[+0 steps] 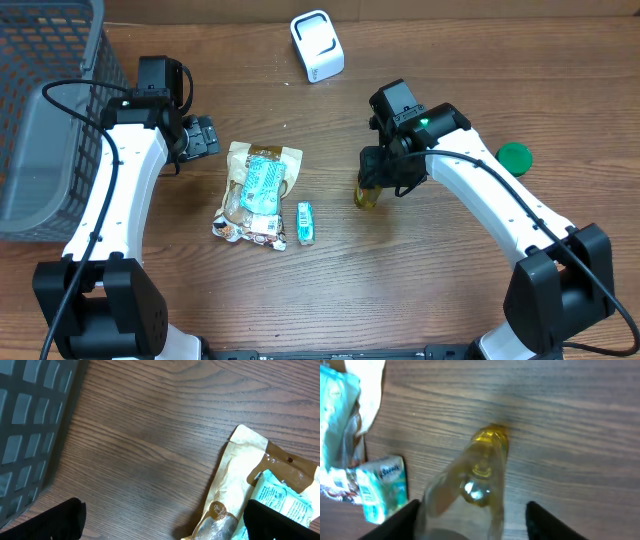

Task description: Scan the item barcode

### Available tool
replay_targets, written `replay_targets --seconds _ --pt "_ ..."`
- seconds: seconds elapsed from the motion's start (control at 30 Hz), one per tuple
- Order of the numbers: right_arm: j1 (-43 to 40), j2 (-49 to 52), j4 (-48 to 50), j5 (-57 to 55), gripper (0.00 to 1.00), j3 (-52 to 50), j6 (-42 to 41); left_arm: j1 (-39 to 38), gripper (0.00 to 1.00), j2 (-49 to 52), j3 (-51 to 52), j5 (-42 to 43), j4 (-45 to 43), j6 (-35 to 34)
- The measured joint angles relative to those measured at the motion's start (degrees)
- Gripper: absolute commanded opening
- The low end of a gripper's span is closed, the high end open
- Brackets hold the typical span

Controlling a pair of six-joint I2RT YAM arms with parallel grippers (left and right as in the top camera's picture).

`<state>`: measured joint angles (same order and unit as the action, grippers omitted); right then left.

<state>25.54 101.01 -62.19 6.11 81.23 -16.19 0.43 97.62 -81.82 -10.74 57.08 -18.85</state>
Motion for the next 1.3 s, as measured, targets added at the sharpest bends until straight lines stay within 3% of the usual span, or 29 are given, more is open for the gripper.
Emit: replay_targets --seconds 0.13,0.17,0.2,1.3 --pt "0.00 0.00 -0.02 -0.02 0.83 0.00 -0.28 0.00 1.00 0.00 0.00 0.00 0.00 0.00" --pt "0.00 0.00 -0.02 -0.02 0.96 0.00 -0.11 0.00 1.00 0.00 0.00 0.00 0.00 0.00" --pt "0.00 0.00 0.00 0.02 1.00 0.00 -0.50 0.00 1.00 0.00 0.00 0.00 0.00 0.00" --pt "0.00 0.00 0.04 0.11 1.00 0.00 -0.15 0.00 1.00 0.00 0.00 0.00 0.00 0.00"
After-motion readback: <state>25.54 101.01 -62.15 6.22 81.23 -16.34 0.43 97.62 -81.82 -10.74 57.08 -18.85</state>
